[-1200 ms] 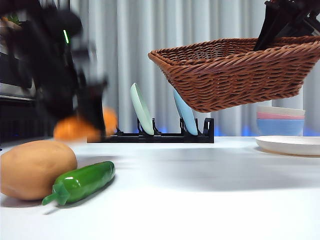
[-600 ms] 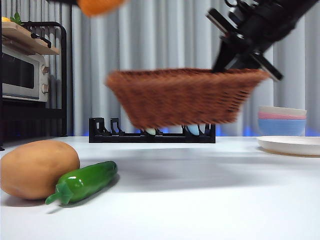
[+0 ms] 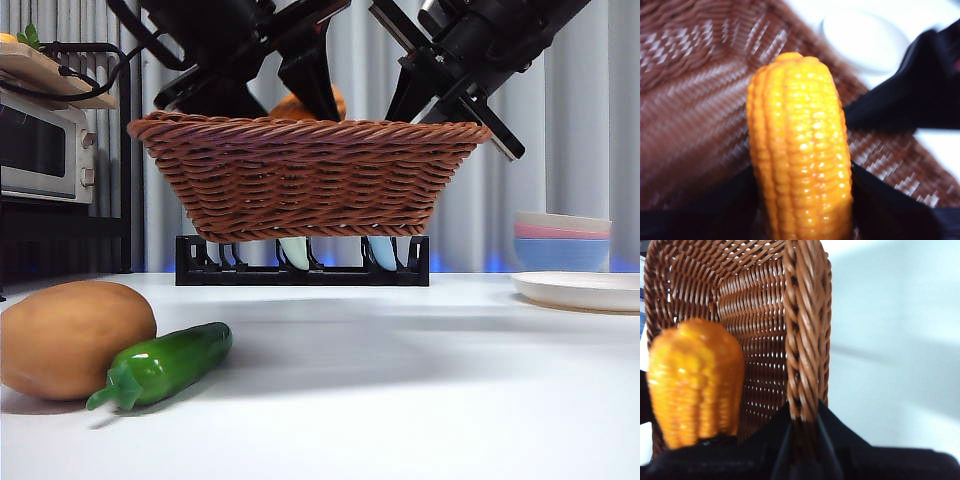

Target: Pick up the basket,pick up the corn from the table,pick up the potato from the table,pick up the cucumber from the table,put all items into the basket

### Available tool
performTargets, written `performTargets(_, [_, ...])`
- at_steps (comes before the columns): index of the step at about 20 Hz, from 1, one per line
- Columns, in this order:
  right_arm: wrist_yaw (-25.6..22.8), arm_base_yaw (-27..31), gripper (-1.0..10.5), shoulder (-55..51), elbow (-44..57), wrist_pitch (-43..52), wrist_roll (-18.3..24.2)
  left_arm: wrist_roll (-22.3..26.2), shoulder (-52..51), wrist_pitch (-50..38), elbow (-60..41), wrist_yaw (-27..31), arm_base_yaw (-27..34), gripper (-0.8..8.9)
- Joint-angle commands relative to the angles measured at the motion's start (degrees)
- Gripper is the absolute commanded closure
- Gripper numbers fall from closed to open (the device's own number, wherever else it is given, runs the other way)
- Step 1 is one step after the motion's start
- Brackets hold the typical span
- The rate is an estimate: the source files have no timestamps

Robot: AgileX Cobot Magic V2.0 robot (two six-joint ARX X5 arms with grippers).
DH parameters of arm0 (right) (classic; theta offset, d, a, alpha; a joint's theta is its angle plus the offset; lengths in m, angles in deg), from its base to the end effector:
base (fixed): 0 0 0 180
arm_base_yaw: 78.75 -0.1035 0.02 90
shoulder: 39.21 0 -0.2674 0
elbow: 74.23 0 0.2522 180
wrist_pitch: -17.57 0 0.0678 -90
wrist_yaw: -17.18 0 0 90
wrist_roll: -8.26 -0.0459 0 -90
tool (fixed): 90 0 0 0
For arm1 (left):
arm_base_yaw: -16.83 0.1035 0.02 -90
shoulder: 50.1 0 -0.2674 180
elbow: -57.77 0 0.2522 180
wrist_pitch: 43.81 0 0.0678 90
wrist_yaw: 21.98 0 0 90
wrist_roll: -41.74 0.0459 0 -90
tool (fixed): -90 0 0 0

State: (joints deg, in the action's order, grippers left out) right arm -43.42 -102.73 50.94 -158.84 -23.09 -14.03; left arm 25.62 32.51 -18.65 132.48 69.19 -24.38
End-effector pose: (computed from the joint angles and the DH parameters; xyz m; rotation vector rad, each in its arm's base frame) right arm 0.3073 0.1613 0.2688 0.3794 0.9951 0.7063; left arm 0.2494 -0.2172 0.2720 -0.0505 0.6374 -0.5942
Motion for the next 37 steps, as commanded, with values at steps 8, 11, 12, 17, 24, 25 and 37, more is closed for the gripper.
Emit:
performTargets(8, [0.63,0.61,9.6,0.17,-0.37,1.07,-0.35,0.04,-4.46,12.94,2.67,-0.02,-1.27,1.97])
performTargets(11, [0.61,2.67,9.6,0.17,-0.37,1.66,-0.13,3.56,-12.57,28.13,10.19,0.72,-1.66,1.97])
performTargets(12, [0.66,3.63,9.6,0.17,-0.37,2.19,-0.17,4.15,-15.67,31.74,12.81,0.7,-1.75,1.97])
performTargets(17, [0.72,7.21,9.6,0.17,-0.37,2.47,-0.13,4.13,-26.8,37.13,20.98,0.7,-1.95,1.97])
performTargets(24, [7.43,6.27,9.6,0.2,-0.37,3.54,-0.35,4.37,-26.25,35.74,21.24,1.6,-1.95,1.98])
performTargets(25, [7.63,6.21,9.6,0.17,-0.37,3.76,-0.35,4.52,-25.46,35.98,21.24,2.75,-1.95,1.98])
performTargets(37, [7.58,13.29,9.6,0.2,-0.37,6.27,-0.35,-13.11,-33.73,61.81,2.47,15.34,-7.82,1.98])
